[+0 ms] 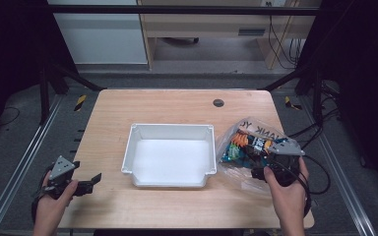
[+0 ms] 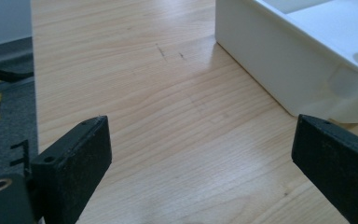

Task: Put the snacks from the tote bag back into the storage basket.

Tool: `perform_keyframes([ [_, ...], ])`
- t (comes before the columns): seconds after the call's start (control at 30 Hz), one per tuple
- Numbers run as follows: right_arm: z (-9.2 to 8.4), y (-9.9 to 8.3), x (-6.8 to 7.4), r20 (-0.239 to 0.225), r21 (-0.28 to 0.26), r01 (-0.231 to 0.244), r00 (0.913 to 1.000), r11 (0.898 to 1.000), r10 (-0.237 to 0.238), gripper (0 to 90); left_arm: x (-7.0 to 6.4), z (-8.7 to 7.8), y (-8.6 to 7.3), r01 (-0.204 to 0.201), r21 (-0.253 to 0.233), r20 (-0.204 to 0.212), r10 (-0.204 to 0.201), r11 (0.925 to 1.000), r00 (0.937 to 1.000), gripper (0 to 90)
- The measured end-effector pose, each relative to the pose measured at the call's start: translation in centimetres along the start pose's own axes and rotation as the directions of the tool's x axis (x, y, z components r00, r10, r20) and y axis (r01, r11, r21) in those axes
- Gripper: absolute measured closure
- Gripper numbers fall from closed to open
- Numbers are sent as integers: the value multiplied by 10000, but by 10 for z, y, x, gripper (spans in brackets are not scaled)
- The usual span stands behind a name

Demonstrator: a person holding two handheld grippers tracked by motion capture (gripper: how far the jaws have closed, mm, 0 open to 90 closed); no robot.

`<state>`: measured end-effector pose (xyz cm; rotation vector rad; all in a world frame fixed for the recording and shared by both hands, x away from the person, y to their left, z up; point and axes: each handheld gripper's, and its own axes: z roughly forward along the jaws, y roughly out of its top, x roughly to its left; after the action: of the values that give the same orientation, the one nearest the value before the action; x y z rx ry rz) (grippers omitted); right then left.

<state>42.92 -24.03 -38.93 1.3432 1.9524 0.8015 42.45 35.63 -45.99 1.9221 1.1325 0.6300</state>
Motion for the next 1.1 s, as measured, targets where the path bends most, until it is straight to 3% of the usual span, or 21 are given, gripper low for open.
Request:
perform_keyframes([
  [0.17,0,13,-3,-273,616,808,9965,9948,-793,81,-3,2,1,222,-77,203,-220,9997,9996,44],
  [0.27,-4,23,-4,-459,902,1149,9927,9893,-1111,67,-8,1,-6,835,-32,352,-833,9965,9959,48],
  [0.33,-6,29,-6,-496,1026,1262,9913,9867,-1217,67,-12,-2,-8,797,-77,387,-794,9968,9961,47],
  [0.43,-7,37,-10,-581,1082,1125,9926,9877,-1067,69,-14,-10,-6,238,-118,406,-233,9996,9989,47],
  [0.53,-9,48,-16,-491,1232,1221,9919,9849,-1168,71,-10,-21,-11,466,-190,202,-463,9987,9987,47],
  [0.6,-10,56,-19,-383,1323,1474,9889,9802,-1436,71,-8,-27,-13,658,-239,332,-649,9975,9973,47],
  [0.7,-10,65,-22,-380,1415,1683,9856,9755,-1645,73,-6,-31,-12,619,-442,489,-597,9971,9970,46],
  [0.83,-6,85,-24,-419,1814,2218,9751,9581,-2178,82,1,-32,-15,916,-491,802,-875,9946,9929,46],
  [0.97,-2,100,-25,-628,2145,2826,9592,9350,-2755,86,3,-32,-12,648,-512,743,-609,9966,9954,46],
  [1.03,1,107,-28,-820,2391,3158,9488,9182,-3050,86,8,-31,-9,599,-583,611,-564,9965,9965,45],
  [1.1,3,113,-30,-1011,2346,3201,9471,9179,-3045,86,12,-31,-9,605,-539,494,-578,9967,9971,45],
])
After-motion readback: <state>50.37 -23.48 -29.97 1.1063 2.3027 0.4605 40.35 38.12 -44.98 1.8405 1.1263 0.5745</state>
